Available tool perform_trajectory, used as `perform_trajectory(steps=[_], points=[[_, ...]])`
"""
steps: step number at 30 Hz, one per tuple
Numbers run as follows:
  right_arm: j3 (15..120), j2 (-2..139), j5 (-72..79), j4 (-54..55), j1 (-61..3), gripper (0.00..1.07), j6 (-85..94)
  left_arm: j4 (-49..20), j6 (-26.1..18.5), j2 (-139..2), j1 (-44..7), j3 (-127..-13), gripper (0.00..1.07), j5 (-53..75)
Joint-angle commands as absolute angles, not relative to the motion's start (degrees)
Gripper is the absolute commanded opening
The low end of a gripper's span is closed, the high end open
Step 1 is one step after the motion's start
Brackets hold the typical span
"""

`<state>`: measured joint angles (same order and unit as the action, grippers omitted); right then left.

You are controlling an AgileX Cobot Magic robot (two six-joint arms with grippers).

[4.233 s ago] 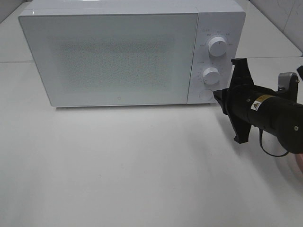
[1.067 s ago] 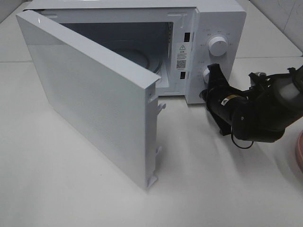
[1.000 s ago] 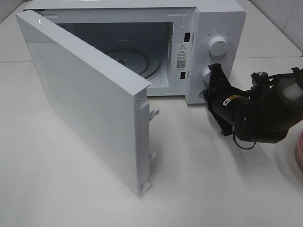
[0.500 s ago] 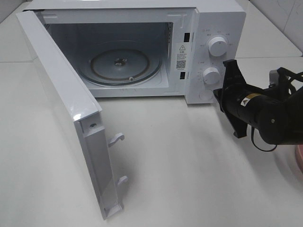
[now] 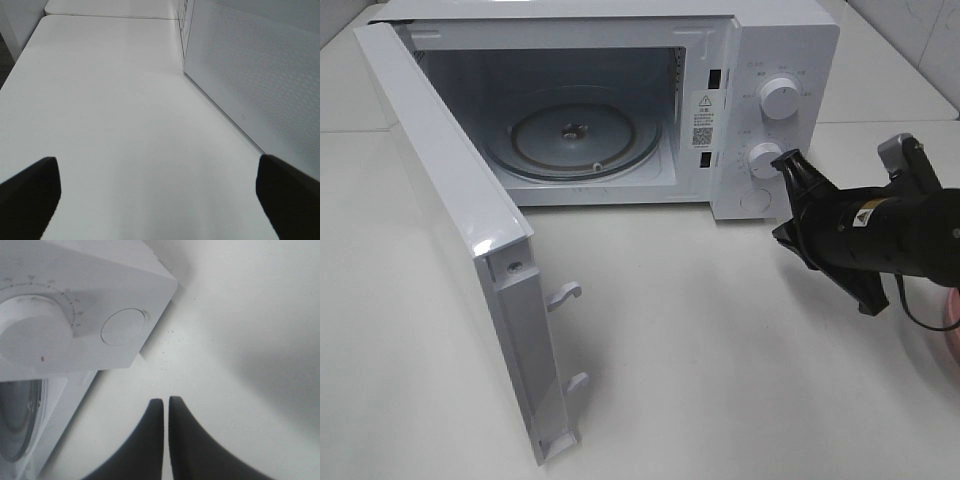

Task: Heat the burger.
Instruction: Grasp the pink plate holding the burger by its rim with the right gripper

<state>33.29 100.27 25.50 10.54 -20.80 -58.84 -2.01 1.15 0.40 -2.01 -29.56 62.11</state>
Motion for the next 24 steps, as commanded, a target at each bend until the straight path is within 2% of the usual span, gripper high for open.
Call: perform_trajectory(steps=[1,4,9,18,24], points=[[33.4,95.28,17.99,10.31,-20.51,0.01,-47.15,-2.29,1.15,1.09,-1.83,-29.51,0.98,61.13],[33.4,94.19,16.27,10.31,-20.51,0.01,-44.4,-2.29,1.15,1.09,-1.83,-29.51,0.98,61.13],[34.66,87.78,3.61,10.31,-20.51,0.02,-29.39,-2.29,1.15,1.09,-1.83,-29.51,0.98,61.13],[36.38,81.76,-7.62,9.34,-20.51,0.04,-18.33,-2.29,1.15,1.09,-1.83,-29.51,0.98,61.13],[38.85,78.21,-18.05,0.63,-20.51,0.05,-16.04,-2.29,1.15,1.09,-1.83,-29.51,0.98,61.13]])
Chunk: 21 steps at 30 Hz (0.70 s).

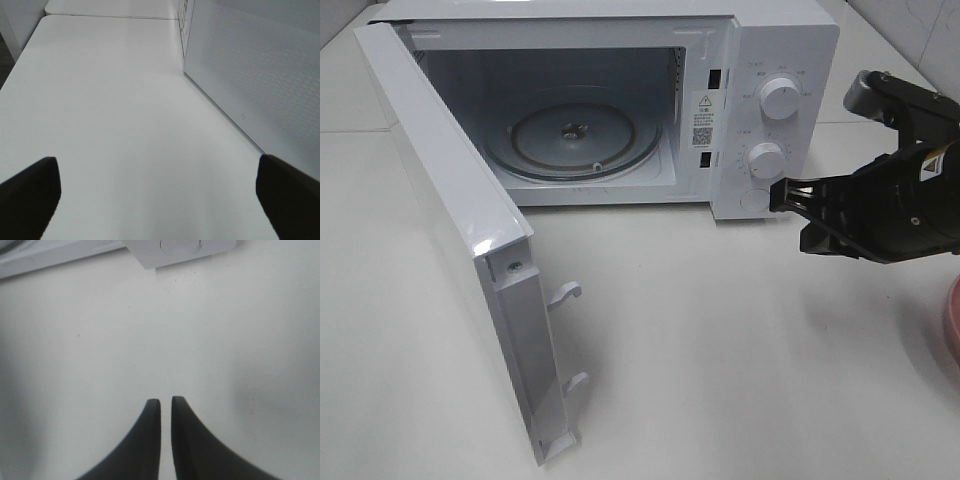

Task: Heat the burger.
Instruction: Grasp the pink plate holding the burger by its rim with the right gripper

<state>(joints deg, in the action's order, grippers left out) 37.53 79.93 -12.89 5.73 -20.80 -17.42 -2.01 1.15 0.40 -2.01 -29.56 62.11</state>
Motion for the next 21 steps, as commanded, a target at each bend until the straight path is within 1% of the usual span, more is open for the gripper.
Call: perform_trajectory(steps=[1,3,4,5,7,8,9,11,12,14,15,16,17,19,20,21], points=[[39.76,77.46,-22.57,-3.15,-20.51,0.06,-16.04,-2.29,1.15,1.09,-1.83,-29.51,0.98,61.13],[40.16,77.12,-24.75,-4.93,-20.23,0.07,-16.04,-2.29,1.15,1.09,-1.83,-29.51,0.98,61.13],[40.74,76.49,-28.19,-6.65,-18.39,0.07,-16.04,-2.29,1.15,1.09,-1.83,-29.51,0.98,61.13],[40.74,76.49,-28.19,-6.65,-18.39,0.07,-16.04,-2.29,1.15,1.09,-1.83,-29.51,0.98,61.13],[41.25,76.2,-32.72,-7.05,-15.36,0.08,-16.04,-2.29,1.15,1.09,-1.83,-29.51,0.98,61.13],[41.25,76.2,-32.72,-7.05,-15.36,0.08,-16.04,-2.29,1.15,1.09,-1.83,-29.51,0.98,61.13],[41.25,76.2,-35.24,-7.33,-13.12,0.09,-16.04,-2.29,1.15,1.09,-1.83,-29.51,0.98,61.13],[41.25,76.2,-36.38,-7.68,-12.09,0.09,-16.04,-2.29,1.2,1.03,-1.83,-29.51,0.98,61.13],[41.25,76.2,-38.33,-8.25,-10.2,0.1,-16.04,-2.29,1.2,1.03,-1.83,-29.51,0.98,61.13],[41.25,76.2,-39.36,-8.65,-9.28,0.11,-15.87,-2.29,1.2,1.03,-1.83,-29.51,0.98,61.13],[41.25,76.2,-40.51,-9.68,-7.62,0.11,-15.24,-2.29,1.2,1.03,-1.83,-29.51,0.98,61.13],[41.25,76.2,-40.51,-9.68,-7.62,0.11,-15.24,-2.29,1.2,1.03,-1.83,-29.51,0.98,61.13],[41.25,76.2,-41.14,-10.83,-5.9,0.13,-14.21,-2.29,1.2,1.03,-1.83,-29.51,0.98,61.13],[41.25,76.2,-41.83,-11.23,-5.21,0.14,-13.58,-2.29,1.2,1.03,-1.83,-29.51,0.98,61.13],[41.25,76.2,-42.46,-11.92,-4.13,0.22,-12.38,-2.29,1.2,1.03,-1.83,-29.51,0.98,61.13],[41.25,76.2,-42.46,-11.92,-4.13,0.22,-12.38,-2.29,1.2,1.03,-1.83,-29.51,0.98,61.13]])
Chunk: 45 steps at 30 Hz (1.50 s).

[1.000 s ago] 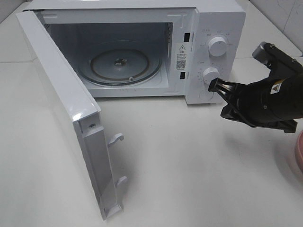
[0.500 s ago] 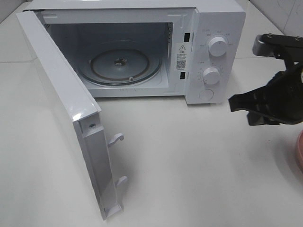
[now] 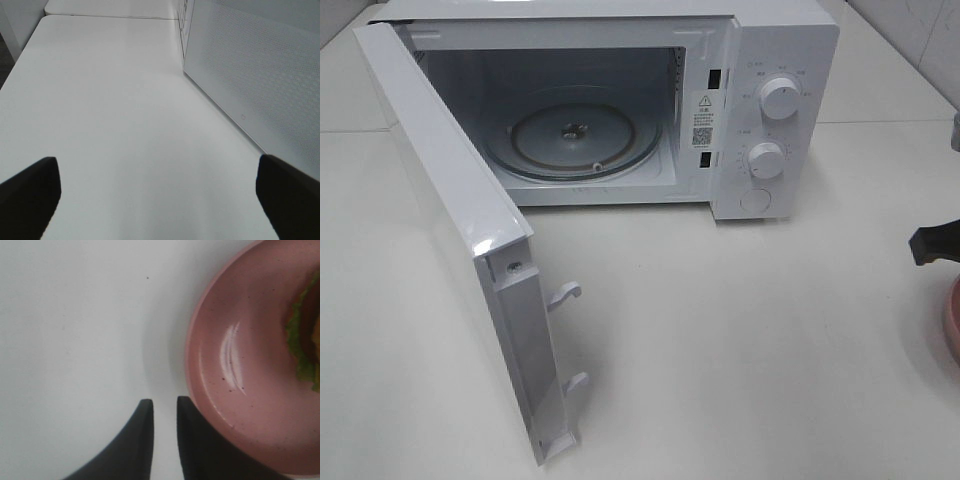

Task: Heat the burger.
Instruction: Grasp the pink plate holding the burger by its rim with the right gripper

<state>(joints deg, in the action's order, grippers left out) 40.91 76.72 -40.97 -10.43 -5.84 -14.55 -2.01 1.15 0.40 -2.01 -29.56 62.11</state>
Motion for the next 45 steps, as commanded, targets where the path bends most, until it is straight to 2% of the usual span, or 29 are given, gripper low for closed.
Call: perform_trajectory(steps=[1,2,3,4,5,6,7,8,24,45], points=[[41.25,76.2,-42.57,-12.38,-3.72,0.27,-12.03,-2.29,1.2,1.03,-1.83,-29.51,0.98,61.13],[41.25,76.2,-43.14,-13.18,-2.98,0.44,-11.75,-2.29,1.2,1.03,-1.83,-29.51,0.98,61.13],[41.25,76.2,-43.14,-13.18,-2.98,0.44,-11.75,-2.29,1.2,1.03,-1.83,-29.51,0.98,61.13],[41.25,76.2,-43.03,-14.27,-2.46,0.63,-11.52,-2.29,1.2,1.03,-1.83,-29.51,0.98,61.13],[41.25,76.2,-42.8,-14.67,-2.46,0.75,-11.46,-2.29,1.2,1.03,-1.83,-29.51,0.98,61.13],[41.25,76.2,-42.8,-14.67,-2.46,0.75,-11.46,-2.29,1.2,1.03,-1.83,-29.51,0.98,61.13],[41.25,76.2,-42.34,-15.47,-2.46,0.95,-10.89,-2.29,1.2,1.03,-1.83,-29.51,0.98,61.13],[41.25,76.2,-42.23,-15.64,-2.46,1.02,-10.2,-2.29,1.2,1.03,-1.83,-29.51,0.98,61.13],[41.25,77.69,-41.08,-15.18,-2.46,0.98,-7.45,-2.29,1.2,1.03,-1.83,-29.51,0.98,61.13],[41.25,93.68,-33.35,-14.44,-2.46,0.9,-8.02,-2.29,1.2,1.03,-1.83,-29.51,0.98,61.13]])
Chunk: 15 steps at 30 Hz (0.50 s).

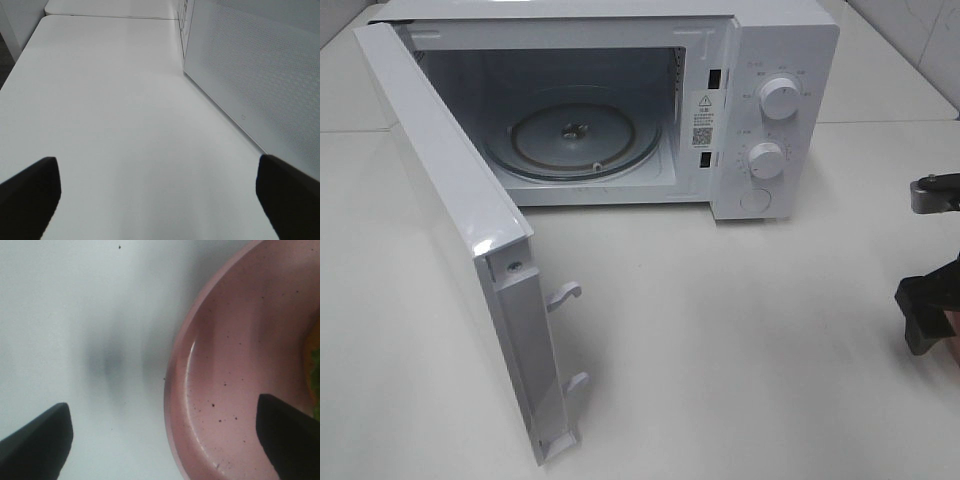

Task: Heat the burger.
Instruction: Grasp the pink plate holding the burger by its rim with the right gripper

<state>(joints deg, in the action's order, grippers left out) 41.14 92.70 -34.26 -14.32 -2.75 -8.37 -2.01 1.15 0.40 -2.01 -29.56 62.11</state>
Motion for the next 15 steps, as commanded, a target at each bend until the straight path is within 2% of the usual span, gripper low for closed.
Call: perform_trajectory(steps=[1,15], points=[[41.25,94.71,-32.54,-15.18,-2.46,0.89,-8.59,-2.29,1.2,1.03,-1.83,-29.51,0.98,61.13],[41.2,99.01,-30.02,-18.56,-2.46,0.84,-10.54,-2.29,1.2,1.03,-1.83,-29.51,0.98,61.13]])
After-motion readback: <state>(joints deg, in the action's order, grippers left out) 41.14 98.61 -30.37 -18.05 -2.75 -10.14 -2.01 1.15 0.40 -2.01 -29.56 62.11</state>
